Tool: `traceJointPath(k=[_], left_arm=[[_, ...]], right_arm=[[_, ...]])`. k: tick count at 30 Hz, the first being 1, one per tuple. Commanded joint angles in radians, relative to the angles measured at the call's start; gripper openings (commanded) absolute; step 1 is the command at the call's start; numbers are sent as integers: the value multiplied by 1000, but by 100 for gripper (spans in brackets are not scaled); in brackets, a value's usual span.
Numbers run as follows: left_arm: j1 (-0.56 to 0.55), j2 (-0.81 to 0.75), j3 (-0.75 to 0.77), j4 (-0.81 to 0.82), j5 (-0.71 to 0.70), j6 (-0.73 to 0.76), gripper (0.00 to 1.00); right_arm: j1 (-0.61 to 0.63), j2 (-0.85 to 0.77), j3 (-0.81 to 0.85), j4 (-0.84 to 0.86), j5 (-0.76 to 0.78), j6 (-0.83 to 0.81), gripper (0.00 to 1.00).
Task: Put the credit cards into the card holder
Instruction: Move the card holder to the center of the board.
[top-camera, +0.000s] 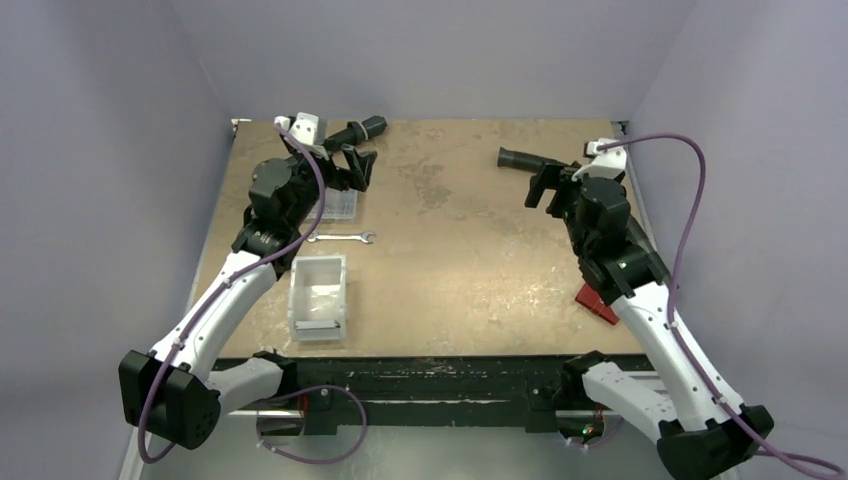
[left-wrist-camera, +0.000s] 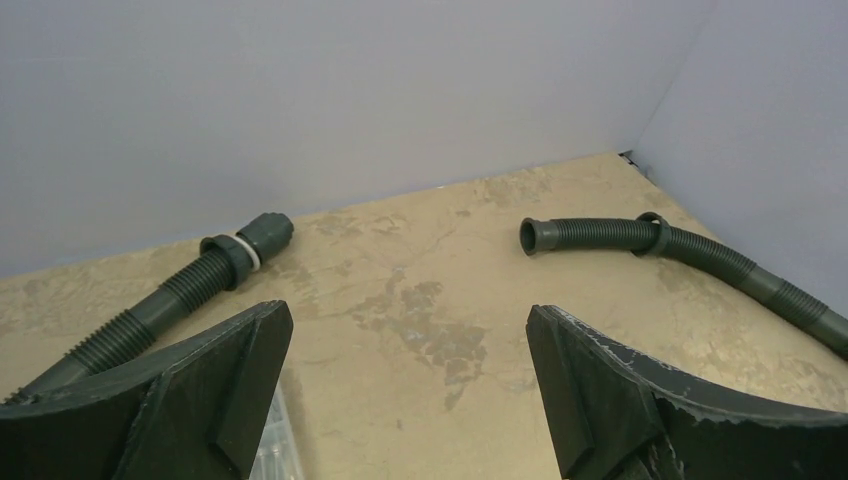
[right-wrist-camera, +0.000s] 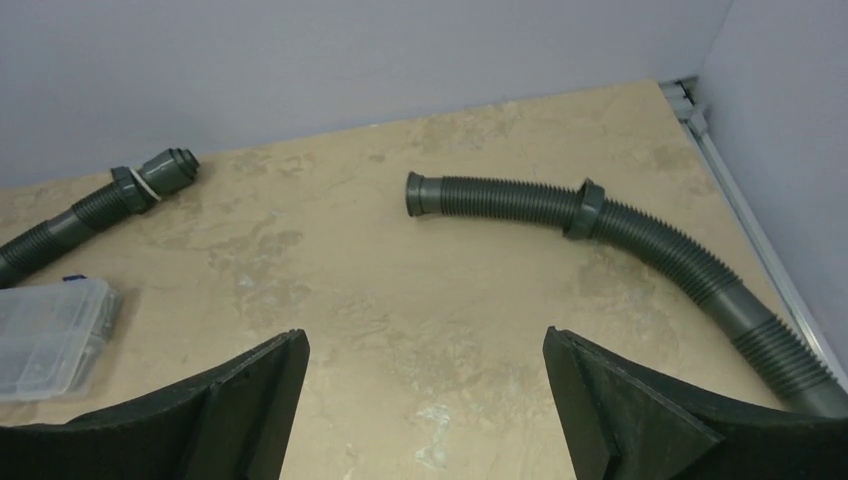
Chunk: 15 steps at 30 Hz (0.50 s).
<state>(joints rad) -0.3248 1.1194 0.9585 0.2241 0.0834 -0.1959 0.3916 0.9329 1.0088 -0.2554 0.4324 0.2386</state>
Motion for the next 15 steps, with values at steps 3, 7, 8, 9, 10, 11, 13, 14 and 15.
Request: traceJointPath(k=[3,7,8,9,10,11,13,14,15], left_arm=[[-46,-3,38,47,15,22,97],[-60,-12,40,39,1,30,97],[-62,-15,40,37,-4,32,97],[-64,-19,40,36,-7,34,97],[-65,-21,40,33,-9,36,97],[-67,-24,41,32,-10,37,97],[-71,-24,40,30,-11,39,97],[-73,-24,42,30,-11,39,97],[-75,-23,42,30,-13,40,97]], right_arm=[[-301,-40,-114,-90,-271,171,99],[-542,6,-161,-199,-329,341,99],[-598,12,-179,-230,-327,396,99],[-652,19,-195,-263,-319,439,99],[-699,25,-209,-306,-288,484,99],[-741,21,-221,-341,-239,518,99],[-771,-25,-252,-374,-145,554,99],[-772,-62,-276,-377,-105,582,99],[-771,-88,-300,-376,-82,598,99]])
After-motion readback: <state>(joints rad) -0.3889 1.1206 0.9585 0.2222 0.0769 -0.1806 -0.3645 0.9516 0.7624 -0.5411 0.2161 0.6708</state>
